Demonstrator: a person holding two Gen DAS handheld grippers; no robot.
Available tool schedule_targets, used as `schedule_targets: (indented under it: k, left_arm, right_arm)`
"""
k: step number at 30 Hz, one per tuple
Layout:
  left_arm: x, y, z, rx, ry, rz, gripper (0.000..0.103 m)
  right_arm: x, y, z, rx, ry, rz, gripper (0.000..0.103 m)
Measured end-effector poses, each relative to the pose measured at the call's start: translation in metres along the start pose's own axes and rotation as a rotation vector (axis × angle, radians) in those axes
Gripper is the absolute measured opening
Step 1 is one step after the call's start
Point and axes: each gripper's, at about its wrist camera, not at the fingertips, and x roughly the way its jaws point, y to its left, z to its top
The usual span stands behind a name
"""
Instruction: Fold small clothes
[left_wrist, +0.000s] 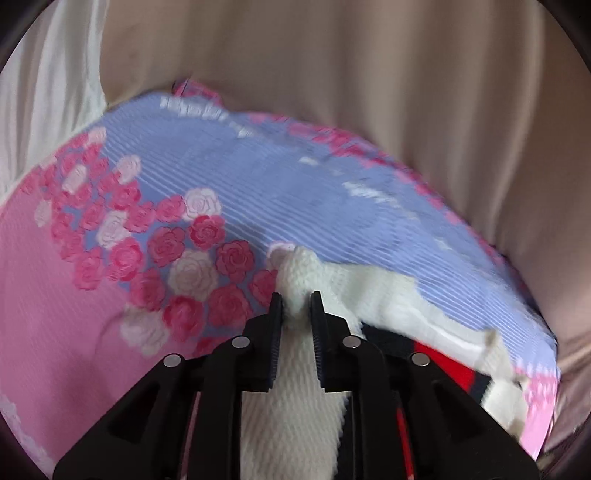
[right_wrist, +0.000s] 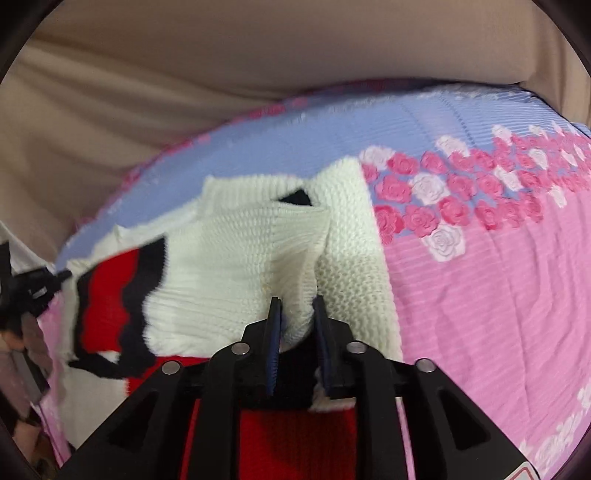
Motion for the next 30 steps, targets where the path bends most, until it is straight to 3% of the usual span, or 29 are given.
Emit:
schedule_targets:
  k: [2, 3, 4, 6, 9, 11, 14, 20, 22, 23, 28, 30]
  left_arm:
    - [-0.024, 0.001, -0.014, 0.043, -0.021, 0.006, 0.02]
    - [-0.032, 0.003, -0.022, 0.059, -0.025, 0.016, 0.021]
    - [-0.042, 0.009, -0.034, 0.065, -0.023, 0.026, 0.021]
    - [-0.059, 0.02, -0.054, 0.059, -0.004, 0.033, 0.022]
    - [-0.089, 0.048, -0.099, 0.02, 0.04, 0.037, 0.031]
    - [-0.102, 0.063, -0.125, 0.004, 0.074, 0.039, 0.033]
    - [-0.128, 0.087, -0.172, -0.031, 0.123, 0.058, 0.036]
    - [-0.173, 0.124, -0.259, -0.125, 0.218, 0.079, 0.053]
    - [-0.184, 0.129, -0.282, -0.122, 0.233, 0.104, 0.054]
    - [-0.188, 0.13, -0.289, -0.126, 0.235, 0.112, 0.056]
    - [-0.199, 0.128, -0.311, -0.154, 0.208, 0.084, 0.072]
    - [-0.199, 0.124, -0.313, -0.158, 0.21, 0.078, 0.072]
  right_arm:
    - [0.006, -0.001, -0.009, -0.047, 0.04, -0.05, 0.032]
    - [0.016, -0.003, -0.013, -0.064, 0.094, -0.089, 0.031]
    - [0.014, -0.005, -0.017, -0.069, 0.108, -0.09, 0.022]
    - [-0.016, -0.005, -0.022, -0.058, 0.058, -0.054, 0.025]
    - [-0.063, -0.005, -0.043, -0.064, 0.025, -0.012, 0.032]
    - [-0.09, -0.011, -0.072, -0.079, 0.042, -0.012, 0.043]
    - [-0.118, -0.027, -0.127, -0.084, 0.127, -0.005, 0.044]
    - [-0.143, -0.054, -0.234, -0.011, 0.339, 0.06, 0.046]
    - [-0.151, -0.055, -0.256, 0.001, 0.341, 0.094, 0.049]
    - [-0.153, -0.054, -0.26, -0.005, 0.343, 0.112, 0.056]
    - [-0.152, -0.042, -0.267, -0.048, 0.344, 0.197, 0.058]
    - [-0.15, -0.038, -0.271, -0.07, 0.332, 0.218, 0.058]
